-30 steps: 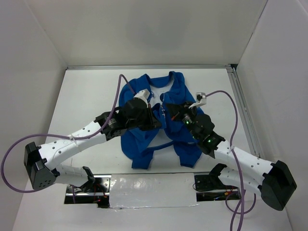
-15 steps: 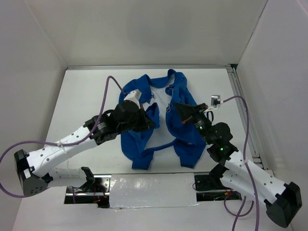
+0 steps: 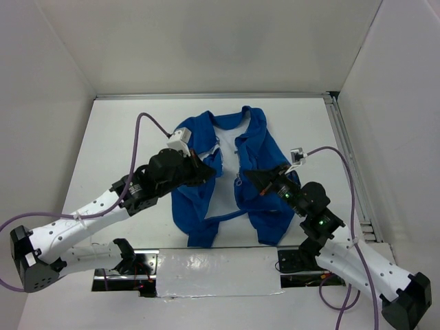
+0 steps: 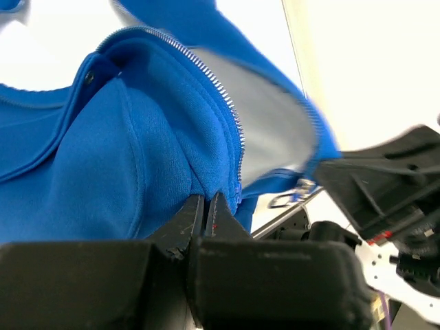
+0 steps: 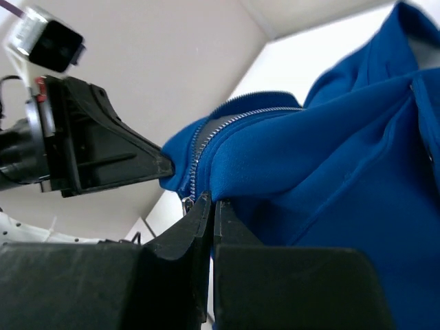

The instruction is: Zip up the jacket

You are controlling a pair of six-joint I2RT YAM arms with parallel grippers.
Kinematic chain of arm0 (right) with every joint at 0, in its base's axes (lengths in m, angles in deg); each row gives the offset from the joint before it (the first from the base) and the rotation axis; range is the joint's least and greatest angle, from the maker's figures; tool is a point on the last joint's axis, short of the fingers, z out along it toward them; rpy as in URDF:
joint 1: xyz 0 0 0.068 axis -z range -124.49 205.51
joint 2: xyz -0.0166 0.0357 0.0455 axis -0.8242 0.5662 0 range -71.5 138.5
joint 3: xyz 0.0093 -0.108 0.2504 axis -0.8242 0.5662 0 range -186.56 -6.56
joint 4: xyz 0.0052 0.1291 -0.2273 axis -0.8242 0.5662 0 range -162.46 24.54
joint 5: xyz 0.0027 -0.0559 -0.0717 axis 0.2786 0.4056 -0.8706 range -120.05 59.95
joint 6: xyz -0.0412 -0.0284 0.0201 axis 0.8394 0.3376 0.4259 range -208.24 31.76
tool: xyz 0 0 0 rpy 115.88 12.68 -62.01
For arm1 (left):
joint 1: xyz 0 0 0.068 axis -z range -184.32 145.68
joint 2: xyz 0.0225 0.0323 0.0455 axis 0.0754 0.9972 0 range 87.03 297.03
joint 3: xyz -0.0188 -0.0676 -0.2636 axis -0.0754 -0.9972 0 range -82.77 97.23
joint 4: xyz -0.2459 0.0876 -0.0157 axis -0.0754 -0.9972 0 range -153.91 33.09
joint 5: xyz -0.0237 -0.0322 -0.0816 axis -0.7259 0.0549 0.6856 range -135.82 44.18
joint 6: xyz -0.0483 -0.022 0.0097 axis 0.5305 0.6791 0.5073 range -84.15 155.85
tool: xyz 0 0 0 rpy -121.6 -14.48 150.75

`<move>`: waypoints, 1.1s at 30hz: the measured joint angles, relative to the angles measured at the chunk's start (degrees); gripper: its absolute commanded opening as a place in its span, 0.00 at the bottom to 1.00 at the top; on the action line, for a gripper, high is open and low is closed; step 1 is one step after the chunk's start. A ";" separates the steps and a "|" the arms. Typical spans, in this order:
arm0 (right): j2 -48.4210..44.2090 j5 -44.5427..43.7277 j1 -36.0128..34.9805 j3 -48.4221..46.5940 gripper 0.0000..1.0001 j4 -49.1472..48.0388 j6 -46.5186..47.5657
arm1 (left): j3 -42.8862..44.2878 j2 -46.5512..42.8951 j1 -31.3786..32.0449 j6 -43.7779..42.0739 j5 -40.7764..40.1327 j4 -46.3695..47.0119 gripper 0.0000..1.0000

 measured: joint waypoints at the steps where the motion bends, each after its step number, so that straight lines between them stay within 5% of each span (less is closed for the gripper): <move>1: 0.63 0.39 0.00 0.13 0.00 0.15 -0.44 | -0.70 0.00 -0.02 -0.55 0.50 1.18 0.00; 12: 6.40 3.41 0.00 0.35 0.00 -0.63 -5.86 | -4.68 0.46 -0.02 -2.58 3.39 11.13 0.00; 33: 7.76 2.47 0.00 0.35 0.00 -1.73 -12.00 | -5.88 1.38 -0.04 -0.76 3.65 13.66 0.00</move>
